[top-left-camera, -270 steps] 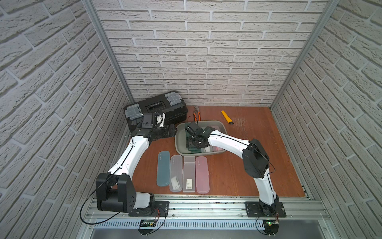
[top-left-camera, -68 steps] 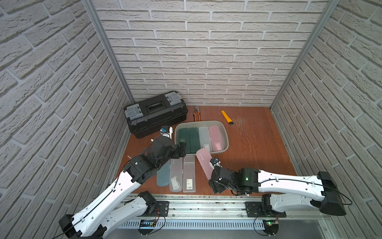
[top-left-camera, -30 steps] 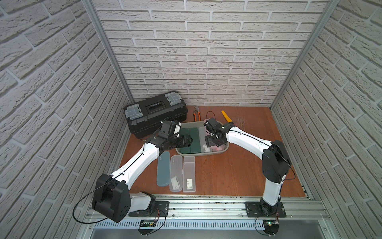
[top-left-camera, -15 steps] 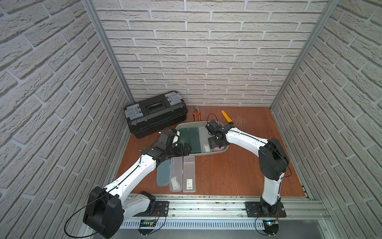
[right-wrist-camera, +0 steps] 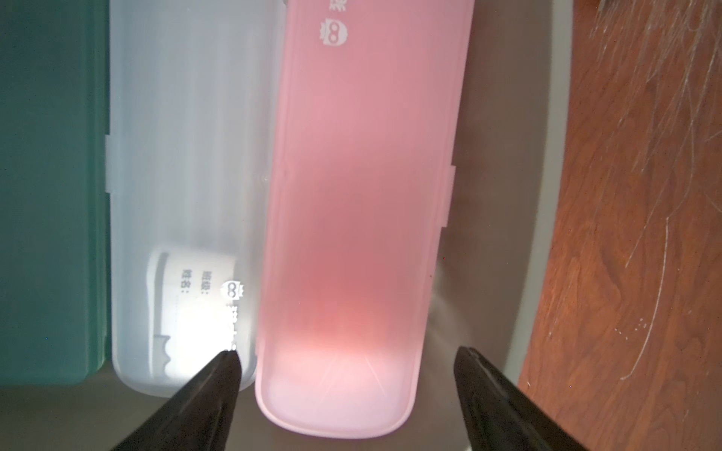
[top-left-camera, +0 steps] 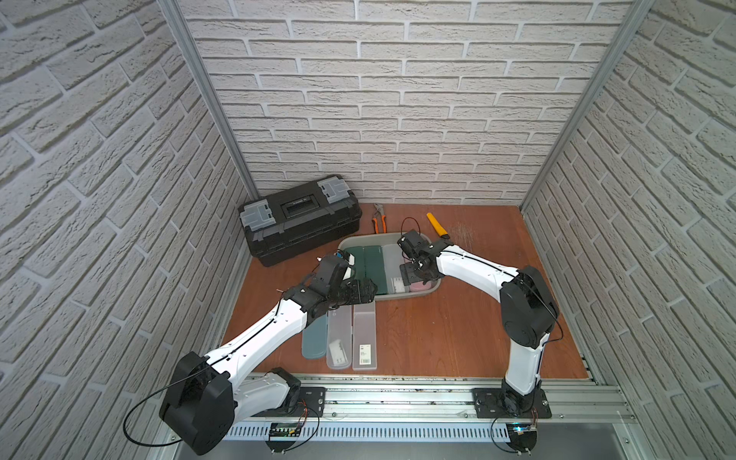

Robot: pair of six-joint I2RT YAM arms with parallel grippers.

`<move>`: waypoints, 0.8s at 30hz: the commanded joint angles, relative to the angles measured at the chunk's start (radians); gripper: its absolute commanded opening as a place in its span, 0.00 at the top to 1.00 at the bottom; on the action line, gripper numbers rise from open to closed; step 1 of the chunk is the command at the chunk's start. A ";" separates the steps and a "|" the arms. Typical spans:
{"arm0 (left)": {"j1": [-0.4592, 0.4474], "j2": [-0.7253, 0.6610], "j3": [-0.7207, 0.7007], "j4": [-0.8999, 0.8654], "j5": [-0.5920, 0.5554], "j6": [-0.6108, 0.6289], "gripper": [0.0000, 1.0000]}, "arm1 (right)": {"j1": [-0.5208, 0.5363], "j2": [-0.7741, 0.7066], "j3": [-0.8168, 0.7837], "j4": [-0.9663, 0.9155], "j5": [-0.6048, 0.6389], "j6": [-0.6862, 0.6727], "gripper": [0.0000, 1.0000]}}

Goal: Put the pencil case into the storage box
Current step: Place the pencil case at the storage box.

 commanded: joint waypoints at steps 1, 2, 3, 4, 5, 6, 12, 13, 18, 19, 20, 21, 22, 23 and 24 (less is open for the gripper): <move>-0.019 -0.018 -0.007 0.003 -0.047 -0.010 0.02 | -0.007 -0.073 0.032 0.008 0.018 -0.017 0.10; -0.025 -0.023 -0.009 -0.006 -0.057 -0.014 0.01 | -0.007 -0.082 0.029 0.012 0.026 -0.020 0.10; -0.033 -0.033 -0.018 -0.009 -0.074 -0.029 0.01 | -0.008 -0.095 0.024 0.019 0.035 -0.023 0.11; -0.044 -0.045 -0.032 -0.001 -0.084 -0.042 0.02 | -0.009 -0.111 0.016 0.029 0.042 -0.025 0.12; -0.053 -0.050 -0.042 0.009 -0.089 -0.051 0.01 | -0.011 -0.129 0.006 0.040 0.042 -0.028 0.13; -0.067 -0.055 -0.051 0.012 -0.099 -0.061 0.02 | -0.011 -0.154 -0.009 0.059 0.037 -0.031 0.15; -0.183 -0.047 -0.058 -0.066 -0.222 -0.100 0.02 | -0.012 -0.343 -0.154 0.175 0.013 -0.017 0.17; -0.207 -0.049 -0.060 -0.078 -0.243 -0.110 0.02 | -0.011 -0.380 -0.185 0.191 0.018 -0.010 0.18; -0.297 -0.068 -0.094 -0.107 -0.323 -0.186 0.01 | -0.011 -0.549 -0.341 0.255 -0.017 0.007 0.19; -0.317 -0.075 -0.105 -0.110 -0.333 -0.207 0.02 | -0.011 -0.578 -0.371 0.255 -0.033 0.013 0.19; -0.337 -0.082 -0.114 -0.117 -0.345 -0.224 0.02 | -0.011 -0.603 -0.392 0.250 -0.040 0.018 0.19; -0.363 -0.093 -0.127 -0.126 -0.362 -0.245 0.01 | -0.011 -0.631 -0.418 0.245 -0.048 0.027 0.19; -0.391 -0.104 -0.137 -0.135 -0.384 -0.269 0.01 | -0.010 -0.656 -0.446 0.240 -0.056 0.035 0.19; -0.414 -0.115 -0.146 -0.144 -0.402 -0.290 0.02 | -0.010 -0.676 -0.470 0.237 -0.062 0.043 0.19; -0.438 -0.125 -0.156 -0.151 -0.418 -0.311 0.02 | -0.010 -0.699 -0.498 0.235 -0.072 0.051 0.19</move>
